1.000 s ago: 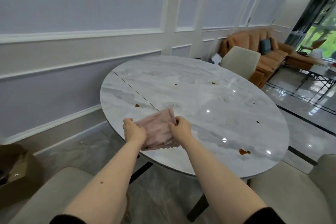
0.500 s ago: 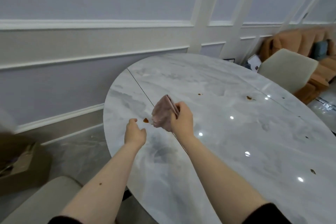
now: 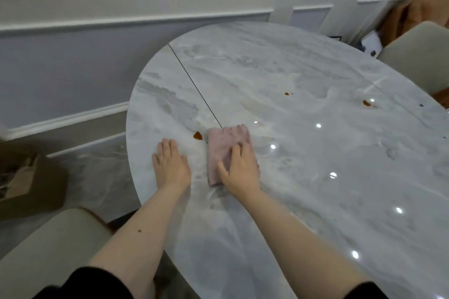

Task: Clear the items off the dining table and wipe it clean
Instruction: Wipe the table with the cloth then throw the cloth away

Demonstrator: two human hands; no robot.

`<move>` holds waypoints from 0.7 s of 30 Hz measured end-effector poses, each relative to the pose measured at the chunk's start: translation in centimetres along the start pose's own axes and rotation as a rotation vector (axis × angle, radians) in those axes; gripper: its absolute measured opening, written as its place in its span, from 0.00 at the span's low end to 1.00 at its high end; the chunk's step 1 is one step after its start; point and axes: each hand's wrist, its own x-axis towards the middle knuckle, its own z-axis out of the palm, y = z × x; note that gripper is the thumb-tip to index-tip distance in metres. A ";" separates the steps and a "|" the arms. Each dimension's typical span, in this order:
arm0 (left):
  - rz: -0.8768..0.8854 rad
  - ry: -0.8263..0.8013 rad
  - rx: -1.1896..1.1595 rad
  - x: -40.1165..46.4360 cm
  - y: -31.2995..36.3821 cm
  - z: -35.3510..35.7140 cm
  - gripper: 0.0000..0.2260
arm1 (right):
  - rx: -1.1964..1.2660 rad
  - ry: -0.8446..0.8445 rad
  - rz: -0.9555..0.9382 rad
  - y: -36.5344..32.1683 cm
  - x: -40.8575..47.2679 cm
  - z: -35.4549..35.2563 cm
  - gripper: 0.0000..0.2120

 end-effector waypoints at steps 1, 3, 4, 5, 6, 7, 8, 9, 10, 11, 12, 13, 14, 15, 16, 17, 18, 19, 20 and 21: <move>0.000 0.019 0.021 0.4 -0.1 0.2 0.25 | -0.005 0.068 -0.041 -0.2 0.7 0.6 0.32; 0.001 0.057 0.073 1.4 -0.5 0.4 0.24 | -0.038 0.071 -0.088 -0.7 1.9 1.7 0.32; -0.008 0.073 0.092 2.1 -1.0 0.6 0.24 | -0.066 0.026 -0.079 -0.9 2.4 2.6 0.32; -0.017 0.088 0.102 2.6 -1.2 0.4 0.24 | -0.088 -0.032 -0.044 -0.9 2.6 3.2 0.31; -0.028 0.100 0.103 3.2 -1.6 0.5 0.24 | -0.094 -0.087 0.014 -1.0 2.8 4.0 0.30; -0.037 0.109 0.106 3.5 -2.0 0.4 0.24 | -0.085 -0.124 0.080 -1.0 2.8 4.7 0.29; -0.038 0.119 0.113 4.0 -2.2 0.5 0.24 | -0.073 -0.136 0.135 -1.1 3.0 5.3 0.29; -0.034 0.125 0.125 4.1 -2.3 0.5 0.25 | -0.069 -0.127 0.172 -1.2 3.2 5.7 0.29; -0.027 0.137 0.131 4.3 -2.4 0.6 0.25 | -0.084 -0.107 0.191 -1.5 3.6 6.1 0.29; -0.021 0.152 0.131 4.3 -2.4 0.6 0.25 | -0.106 -0.086 0.200 -1.7 4.3 6.5 0.29; -0.012 0.168 0.128 4.3 -2.3 0.7 0.24 | -0.125 -0.069 0.204 -1.9 5.0 6.6 0.29; -0.003 0.178 0.127 4.2 -2.2 0.7 0.24 | -0.131 -0.069 0.211 -2.0 5.9 6.7 0.29; 0.001 0.184 0.129 4.2 -2.2 0.7 0.24 | -0.130 -0.085 0.208 -2.0 6.9 6.6 0.29; 0.002 0.190 0.130 4.2 -2.3 0.9 0.24 | -0.129 -0.105 0.196 -2.0 8.0 6.7 0.28; 0.001 0.200 0.131 4.4 -2.4 1.0 0.24 | -0.127 -0.123 0.172 -2.1 9.1 6.8 0.28; -0.001 0.203 0.133 4.5 -2.7 1.2 0.24 | -0.125 -0.143 0.147 -2.1 10.2 7.1 0.28; 0.000 0.207 0.135 4.6 -2.7 1.3 0.24 | -0.116 -0.150 0.120 -2.1 11.0 6.9 0.27; 0.002 0.209 0.136 4.6 -2.7 1.4 0.24 | -0.100 -0.155 0.086 -2.1 12.0 7.0 0.26; 0.004 0.210 0.137 4.6 -2.8 1.5 0.24 | -0.069 -0.159 0.039 -2.3 12.7 7.1 0.26; 0.006 0.214 0.136 4.5 -2.8 1.5 0.24 | -0.019 -0.157 -0.024 -2.4 13.3 7.1 0.26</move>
